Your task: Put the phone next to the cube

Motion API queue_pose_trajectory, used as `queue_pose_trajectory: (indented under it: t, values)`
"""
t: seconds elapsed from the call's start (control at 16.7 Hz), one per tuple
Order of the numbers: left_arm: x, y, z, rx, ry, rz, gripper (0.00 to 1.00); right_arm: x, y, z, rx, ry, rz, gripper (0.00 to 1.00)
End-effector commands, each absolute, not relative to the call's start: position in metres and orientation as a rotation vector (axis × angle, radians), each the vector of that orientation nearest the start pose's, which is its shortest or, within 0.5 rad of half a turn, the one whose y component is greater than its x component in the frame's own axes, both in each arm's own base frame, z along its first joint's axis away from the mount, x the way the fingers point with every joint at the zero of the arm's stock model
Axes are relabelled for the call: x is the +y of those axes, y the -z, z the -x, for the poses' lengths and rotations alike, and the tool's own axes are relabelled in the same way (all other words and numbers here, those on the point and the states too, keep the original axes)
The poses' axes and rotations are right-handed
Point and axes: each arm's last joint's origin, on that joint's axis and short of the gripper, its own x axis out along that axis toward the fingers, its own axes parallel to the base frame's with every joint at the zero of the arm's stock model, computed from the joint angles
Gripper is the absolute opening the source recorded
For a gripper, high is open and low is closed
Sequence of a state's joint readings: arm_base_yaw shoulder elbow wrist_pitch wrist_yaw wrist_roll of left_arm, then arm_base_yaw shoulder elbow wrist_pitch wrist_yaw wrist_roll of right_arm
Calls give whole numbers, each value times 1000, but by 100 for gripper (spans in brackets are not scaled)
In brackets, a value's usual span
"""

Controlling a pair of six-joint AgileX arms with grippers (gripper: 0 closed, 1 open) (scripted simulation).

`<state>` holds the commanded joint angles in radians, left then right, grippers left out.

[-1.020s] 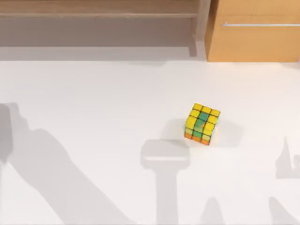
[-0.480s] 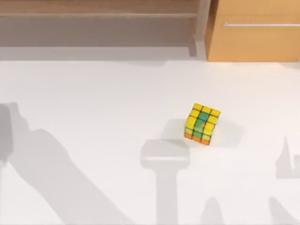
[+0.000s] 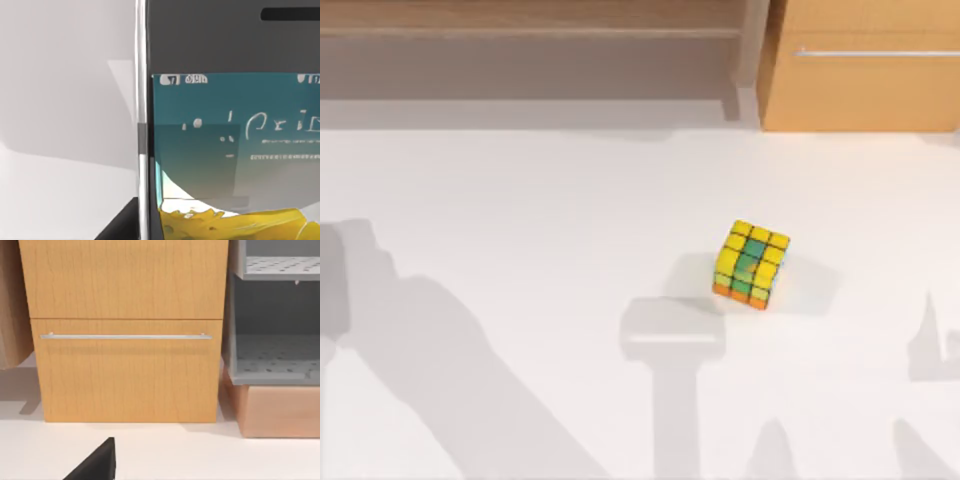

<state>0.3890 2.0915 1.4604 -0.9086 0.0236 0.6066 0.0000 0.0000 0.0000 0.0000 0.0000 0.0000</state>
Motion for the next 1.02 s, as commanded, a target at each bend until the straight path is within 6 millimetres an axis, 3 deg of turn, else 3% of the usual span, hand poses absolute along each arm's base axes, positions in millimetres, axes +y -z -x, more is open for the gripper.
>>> queue_pose_trajectory:
  t: [0.18, 0.48, 0.72, 1.02]
  values:
    - [151, -137, -365, 1516, 160, -162, 0, -1, -160, -106, 0, 0, 0, 100]
    - [120, -179, -391, 1407, 84, -120, 0, -1, -160, -106, 0, 0, 0, 100]
    - [64, -203, -418, 1355, 42, -24, 0, -1, -160, -106, 0, 0, 0, 100]
    - [-34, -216, -433, 1369, 20, 102, 0, -1, -160, -106, 0, 0, 0, 100]
